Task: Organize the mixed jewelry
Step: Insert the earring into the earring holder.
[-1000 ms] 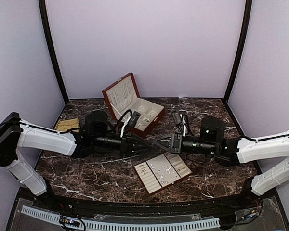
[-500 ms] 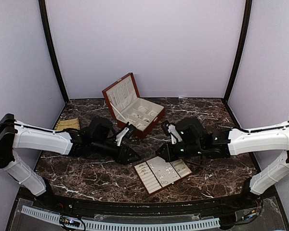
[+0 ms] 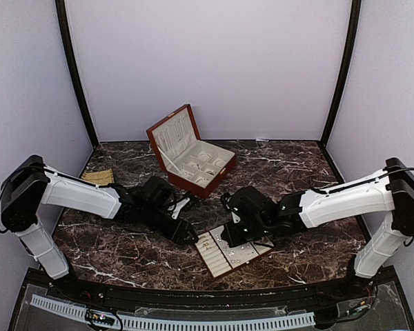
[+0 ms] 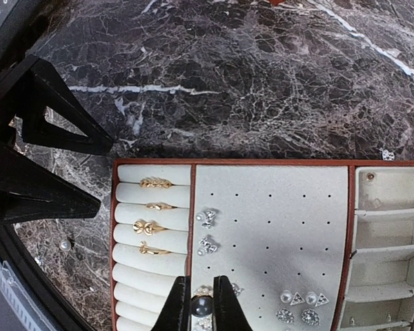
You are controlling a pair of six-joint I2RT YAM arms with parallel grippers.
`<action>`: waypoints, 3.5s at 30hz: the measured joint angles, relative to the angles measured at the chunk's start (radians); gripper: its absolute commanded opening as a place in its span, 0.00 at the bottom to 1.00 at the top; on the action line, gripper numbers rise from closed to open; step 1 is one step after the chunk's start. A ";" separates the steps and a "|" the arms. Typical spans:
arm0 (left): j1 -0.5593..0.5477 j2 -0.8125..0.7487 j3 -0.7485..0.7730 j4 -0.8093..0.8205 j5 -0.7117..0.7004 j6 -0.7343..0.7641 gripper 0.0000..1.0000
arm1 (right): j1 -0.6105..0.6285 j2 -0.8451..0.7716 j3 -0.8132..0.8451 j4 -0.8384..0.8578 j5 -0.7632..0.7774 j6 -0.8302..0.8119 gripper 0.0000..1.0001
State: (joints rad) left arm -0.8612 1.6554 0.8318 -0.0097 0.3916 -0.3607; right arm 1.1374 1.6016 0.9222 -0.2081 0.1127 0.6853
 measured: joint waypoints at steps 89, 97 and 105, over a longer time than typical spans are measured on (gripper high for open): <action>0.000 0.020 0.019 -0.016 0.011 -0.002 0.53 | 0.100 0.200 0.147 -0.140 0.257 -0.049 0.13; 0.000 0.020 0.019 -0.016 0.012 -0.002 0.53 | 0.105 0.200 0.162 -0.168 0.241 -0.048 0.24; 0.000 0.020 0.019 -0.016 0.012 -0.002 0.54 | 0.105 0.184 0.163 -0.190 0.211 -0.042 0.37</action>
State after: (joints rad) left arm -0.8612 1.6752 0.8505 -0.0254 0.4034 -0.3626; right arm 1.2423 1.7859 1.0851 -0.3977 0.3241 0.6437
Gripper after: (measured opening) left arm 0.534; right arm 0.334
